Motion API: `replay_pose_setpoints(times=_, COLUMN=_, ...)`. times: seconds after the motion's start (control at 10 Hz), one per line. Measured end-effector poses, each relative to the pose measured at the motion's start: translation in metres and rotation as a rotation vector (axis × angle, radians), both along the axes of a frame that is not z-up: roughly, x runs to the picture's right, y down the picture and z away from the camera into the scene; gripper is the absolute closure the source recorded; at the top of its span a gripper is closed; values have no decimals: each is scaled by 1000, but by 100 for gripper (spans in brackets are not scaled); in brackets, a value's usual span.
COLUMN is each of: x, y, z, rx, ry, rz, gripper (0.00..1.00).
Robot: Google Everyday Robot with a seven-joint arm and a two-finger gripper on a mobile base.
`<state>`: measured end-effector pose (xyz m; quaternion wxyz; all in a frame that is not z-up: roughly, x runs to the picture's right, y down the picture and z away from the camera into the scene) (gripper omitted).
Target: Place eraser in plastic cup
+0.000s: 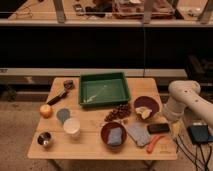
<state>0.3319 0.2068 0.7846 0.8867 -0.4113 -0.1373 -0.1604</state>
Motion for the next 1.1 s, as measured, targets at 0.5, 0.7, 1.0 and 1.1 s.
replay_pose_setpoints(times=0.5, x=7, y=2, z=23, rx=1, ry=0, rz=32, gripper=20)
replay_pose_setpoints(times=0.7, x=12, y=2, z=29, rx=13, ry=-16, rz=54, gripper=20)
replay_pose_setpoints(times=1.0, x=14, y=-1, z=38, rx=28, ry=-22, rz=77, gripper=20)
replay_pose_setpoints(times=1.1, x=13, y=-1, z=41, rx=32, ry=-24, rz=82, gripper=20)
